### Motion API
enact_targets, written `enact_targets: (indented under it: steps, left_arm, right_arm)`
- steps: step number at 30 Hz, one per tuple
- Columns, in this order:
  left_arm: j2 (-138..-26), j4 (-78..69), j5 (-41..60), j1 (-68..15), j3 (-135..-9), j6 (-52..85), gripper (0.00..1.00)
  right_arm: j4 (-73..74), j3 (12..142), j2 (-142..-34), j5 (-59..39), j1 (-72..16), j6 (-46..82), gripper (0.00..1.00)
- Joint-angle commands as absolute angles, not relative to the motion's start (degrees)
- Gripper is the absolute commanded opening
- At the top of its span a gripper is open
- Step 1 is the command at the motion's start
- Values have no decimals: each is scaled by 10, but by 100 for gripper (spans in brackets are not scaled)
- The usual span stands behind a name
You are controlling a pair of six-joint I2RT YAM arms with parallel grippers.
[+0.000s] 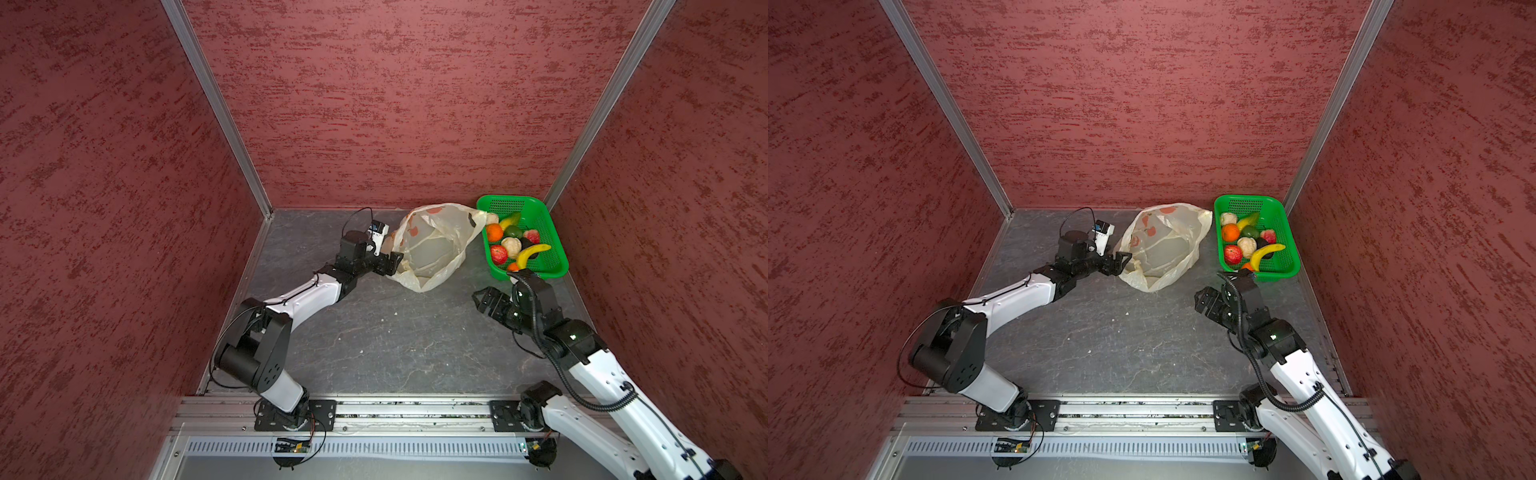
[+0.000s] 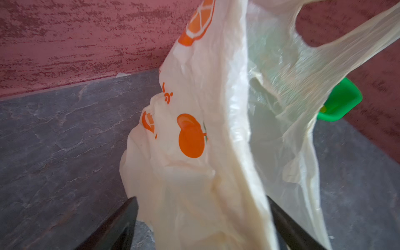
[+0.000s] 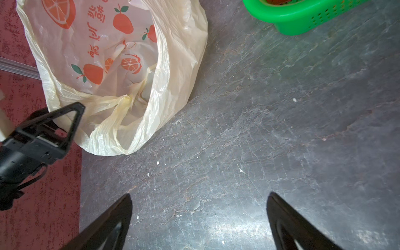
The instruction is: Untie the knot of the plastic bag and take out the fruit
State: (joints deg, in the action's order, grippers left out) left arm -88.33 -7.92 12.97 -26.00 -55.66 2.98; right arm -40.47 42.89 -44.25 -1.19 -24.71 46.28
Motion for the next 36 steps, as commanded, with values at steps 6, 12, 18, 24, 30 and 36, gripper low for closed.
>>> enact_targets:
  steps: [6,12,18,24,30,36]
  left_arm:
    - [-742,-50,131,-288,-483,24,99]
    - [-628,-12,84,-282,-406,38,100]
    - [-523,-6,45,-241,-321,33,100]
    - [-499,-31,30,-168,-269,21,100]
    - [-537,-139,38,-81,-224,-4,100]
    - [-602,-234,62,-10,-214,-27,100]
  right_arm:
    - [-342,422,-487,-6,-253,408,98]
    - [-264,407,-515,40,-251,337,98]
    - [-163,378,-551,93,-207,248,98]
    - [-64,343,-572,74,-106,179,98]
    - [79,300,-620,72,-39,128,98]
    - [260,252,-686,78,-8,66,98]
